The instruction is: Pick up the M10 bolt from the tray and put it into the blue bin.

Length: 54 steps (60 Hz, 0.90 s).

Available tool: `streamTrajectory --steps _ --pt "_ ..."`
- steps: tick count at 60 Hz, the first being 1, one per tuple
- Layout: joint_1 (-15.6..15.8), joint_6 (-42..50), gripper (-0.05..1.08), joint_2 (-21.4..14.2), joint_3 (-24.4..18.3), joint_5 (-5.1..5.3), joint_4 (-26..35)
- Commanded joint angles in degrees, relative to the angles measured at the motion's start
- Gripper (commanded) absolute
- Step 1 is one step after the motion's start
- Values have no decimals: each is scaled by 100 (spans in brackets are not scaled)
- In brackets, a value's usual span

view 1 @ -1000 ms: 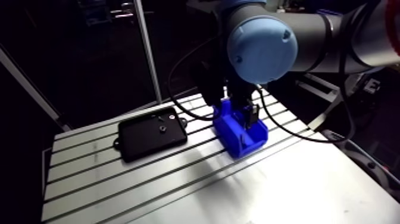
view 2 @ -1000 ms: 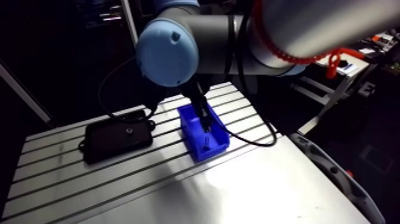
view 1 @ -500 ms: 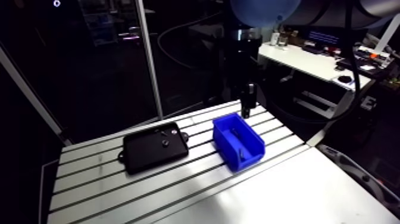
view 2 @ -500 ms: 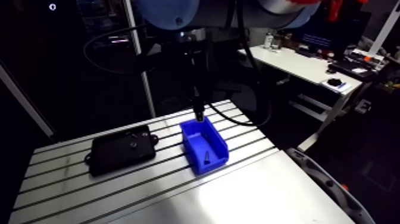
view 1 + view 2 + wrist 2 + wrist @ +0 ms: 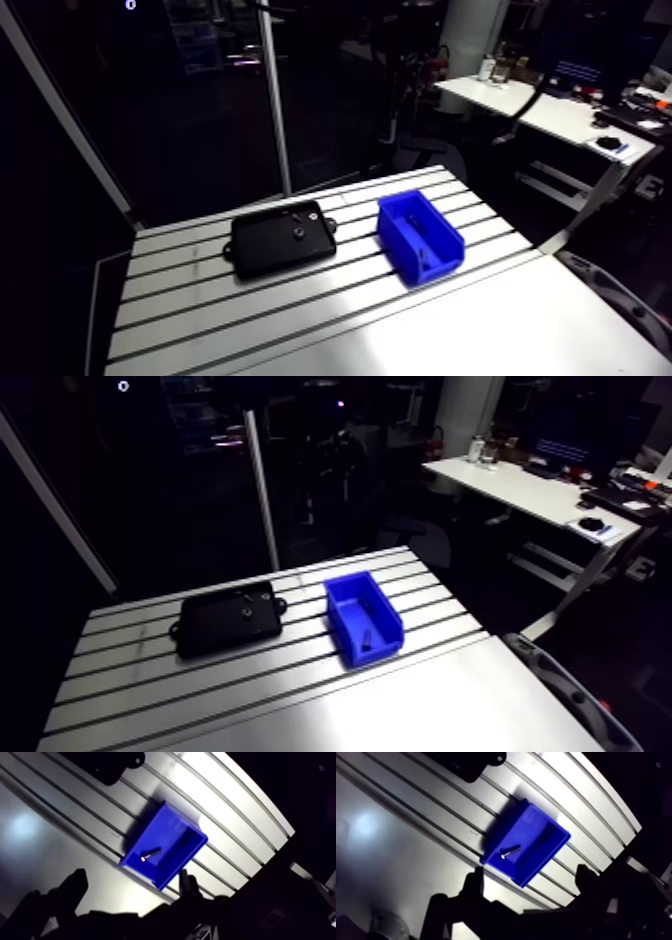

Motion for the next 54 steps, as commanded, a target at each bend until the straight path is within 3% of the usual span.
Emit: streamTrajectory --steps 1,12,16,20,32,39,54 --pt "801 4937 1 266 -1572 458 1137" --pt "909 5327 1 253 -1911 499 1507" --pt "933 5392 1 234 -1976 566 1601" --pt "1033 5468 1 224 -1991 699 1616" --pt "1358 5502 1 241 -1889 697 1616" --pt "1553 5565 1 250 -1774 635 1566" --pt "1621 5593 1 259 -1684 600 1479"
